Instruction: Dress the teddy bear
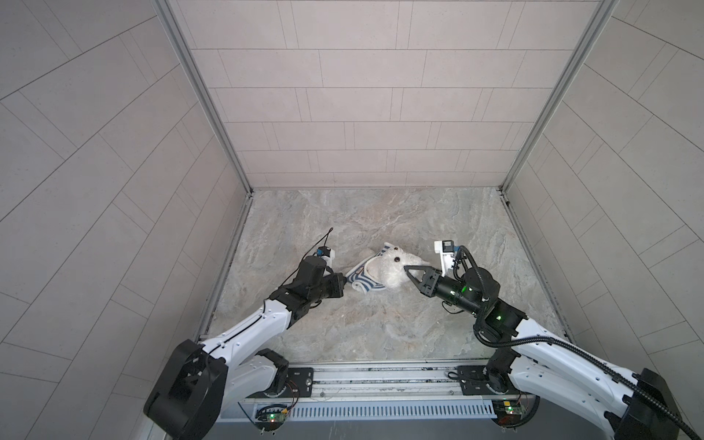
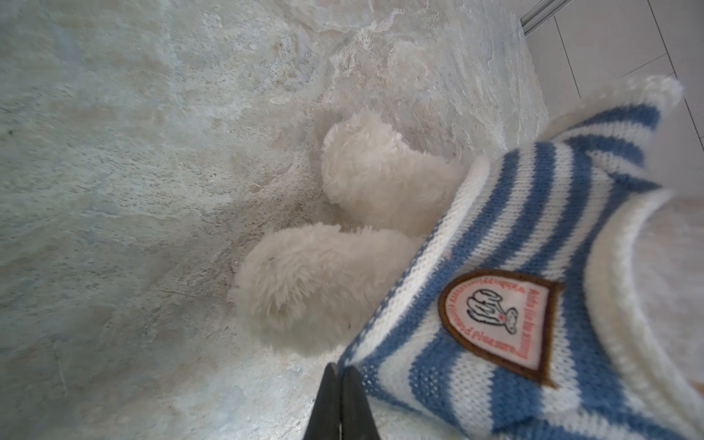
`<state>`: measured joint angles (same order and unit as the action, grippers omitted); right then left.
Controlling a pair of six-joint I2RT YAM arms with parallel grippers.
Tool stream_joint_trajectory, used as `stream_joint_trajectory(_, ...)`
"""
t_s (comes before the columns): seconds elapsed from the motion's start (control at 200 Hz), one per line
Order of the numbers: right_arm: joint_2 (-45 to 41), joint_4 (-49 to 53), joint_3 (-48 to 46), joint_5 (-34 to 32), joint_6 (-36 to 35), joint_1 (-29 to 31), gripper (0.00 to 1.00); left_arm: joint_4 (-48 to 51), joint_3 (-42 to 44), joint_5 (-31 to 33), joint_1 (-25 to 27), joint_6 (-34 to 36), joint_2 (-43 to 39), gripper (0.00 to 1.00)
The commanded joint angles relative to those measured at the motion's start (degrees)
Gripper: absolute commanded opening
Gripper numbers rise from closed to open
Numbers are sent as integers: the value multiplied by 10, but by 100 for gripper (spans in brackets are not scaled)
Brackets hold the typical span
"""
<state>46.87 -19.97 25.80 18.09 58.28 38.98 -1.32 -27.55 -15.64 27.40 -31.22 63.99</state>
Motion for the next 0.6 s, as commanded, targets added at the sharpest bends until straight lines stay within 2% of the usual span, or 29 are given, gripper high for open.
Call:
stream_joint_trajectory(0.0,-24,-121,31,-64,30,-6,0,44,2,69,-8,15,12,0)
stream_joint_trajectory(0.15,-23,-122,32,-67,36,-6,0,13,1,43,-6,23,17,0)
stream_joint_trajectory(0.305,-34,-123,30,-72,37,-6,0,77,-12,142,-8,36,28,0)
stream_joint_trajectory(0.596,-33,-132,40,-72,48,-7,0,46,-14,144,-9,17,66,0)
